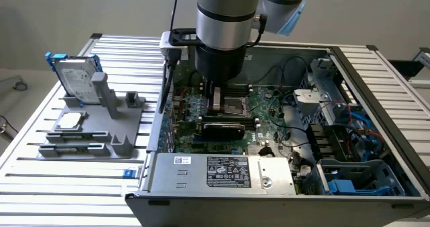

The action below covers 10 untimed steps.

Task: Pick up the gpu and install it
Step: 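Press down on the gpu until it lock into place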

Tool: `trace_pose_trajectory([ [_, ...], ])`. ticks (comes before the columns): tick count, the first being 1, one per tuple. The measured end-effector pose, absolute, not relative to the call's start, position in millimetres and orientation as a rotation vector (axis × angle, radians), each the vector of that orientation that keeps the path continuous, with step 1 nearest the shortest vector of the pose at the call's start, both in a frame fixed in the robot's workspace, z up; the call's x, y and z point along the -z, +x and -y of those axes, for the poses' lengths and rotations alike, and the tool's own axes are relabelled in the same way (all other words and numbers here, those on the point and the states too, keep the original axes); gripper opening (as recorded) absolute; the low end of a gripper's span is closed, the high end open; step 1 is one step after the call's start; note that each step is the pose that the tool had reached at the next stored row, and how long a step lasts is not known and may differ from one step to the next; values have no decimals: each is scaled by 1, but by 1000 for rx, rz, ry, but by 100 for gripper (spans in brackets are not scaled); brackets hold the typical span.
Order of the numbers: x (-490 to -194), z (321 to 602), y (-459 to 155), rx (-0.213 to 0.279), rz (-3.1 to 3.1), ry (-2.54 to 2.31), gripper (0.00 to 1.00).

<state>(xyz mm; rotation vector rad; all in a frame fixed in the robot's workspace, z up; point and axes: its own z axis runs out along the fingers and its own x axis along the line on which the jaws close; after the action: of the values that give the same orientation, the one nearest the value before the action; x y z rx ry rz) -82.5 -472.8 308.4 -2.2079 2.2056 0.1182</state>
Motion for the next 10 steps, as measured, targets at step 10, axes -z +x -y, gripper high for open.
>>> trace_pose_trajectory([
  [10, -300, 466, -85, -118, -2206, -2208, 11],
])
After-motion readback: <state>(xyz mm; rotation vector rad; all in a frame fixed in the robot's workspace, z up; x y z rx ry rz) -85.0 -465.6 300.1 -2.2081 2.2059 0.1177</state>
